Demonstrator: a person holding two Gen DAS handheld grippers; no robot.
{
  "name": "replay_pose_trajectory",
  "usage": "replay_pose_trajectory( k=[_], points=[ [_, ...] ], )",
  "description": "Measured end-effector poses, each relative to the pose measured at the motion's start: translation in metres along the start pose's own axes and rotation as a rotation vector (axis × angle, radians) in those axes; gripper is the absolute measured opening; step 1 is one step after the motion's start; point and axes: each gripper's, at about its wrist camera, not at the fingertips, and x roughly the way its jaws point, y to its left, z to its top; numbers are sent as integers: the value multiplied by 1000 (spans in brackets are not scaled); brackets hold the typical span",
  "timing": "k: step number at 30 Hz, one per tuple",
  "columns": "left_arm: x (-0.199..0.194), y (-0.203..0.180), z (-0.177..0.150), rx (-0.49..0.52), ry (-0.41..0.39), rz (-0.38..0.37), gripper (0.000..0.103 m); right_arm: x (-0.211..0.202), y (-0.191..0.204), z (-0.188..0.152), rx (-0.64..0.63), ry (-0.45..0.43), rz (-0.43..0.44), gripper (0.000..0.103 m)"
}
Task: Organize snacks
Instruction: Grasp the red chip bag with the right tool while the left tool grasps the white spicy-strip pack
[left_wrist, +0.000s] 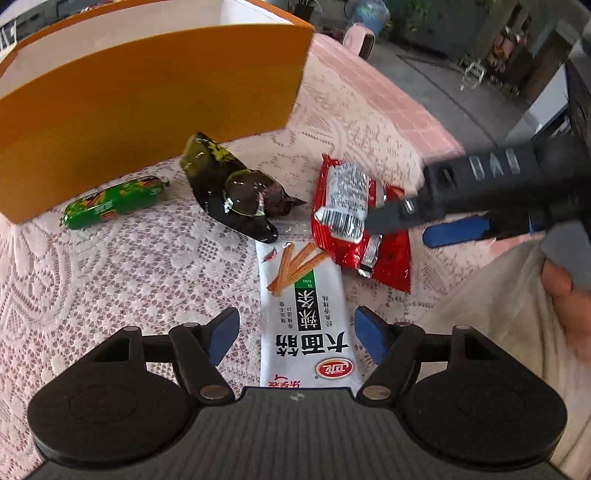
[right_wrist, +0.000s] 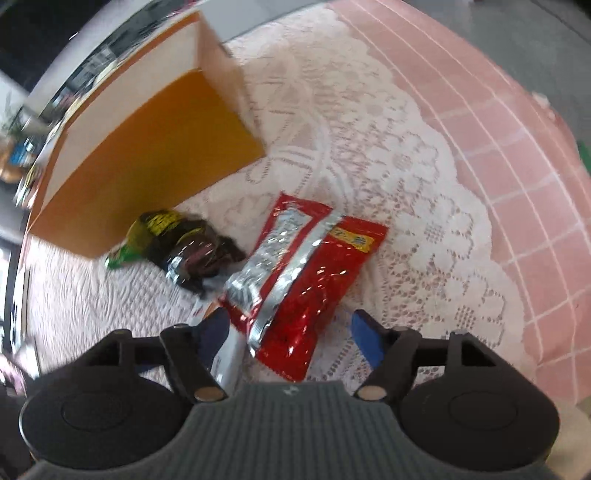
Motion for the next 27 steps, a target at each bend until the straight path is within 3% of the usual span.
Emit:
replay_pose_trajectory(
  k=[2, 7, 11, 14, 16, 20, 27],
  points=[
    [5, -6, 1, 15, 17, 24, 83, 4, -6, 5, 70, -1, 9, 83],
    [14, -15, 3, 38, 39, 71, 85, 18, -10, 13, 179, -11, 47, 83],
    [19, -24, 6, 62, 42, 107, 84, 23, 0, 15, 162, -35, -13, 83],
    [21, -28, 7, 87, 42, 144, 75, 27, 7, 16, 133, -47, -57, 82],
    [24, -34, 7, 105, 44, 158, 64, 29, 8, 16, 129, -46, -83, 80],
    [21, -33, 4, 81, 32, 143, 59, 30, 11, 15, 96, -54, -113, 73],
    [3, -6, -12, -37, -4, 110, 56, 20, 8, 9, 72, -96, -59, 71]
  ],
)
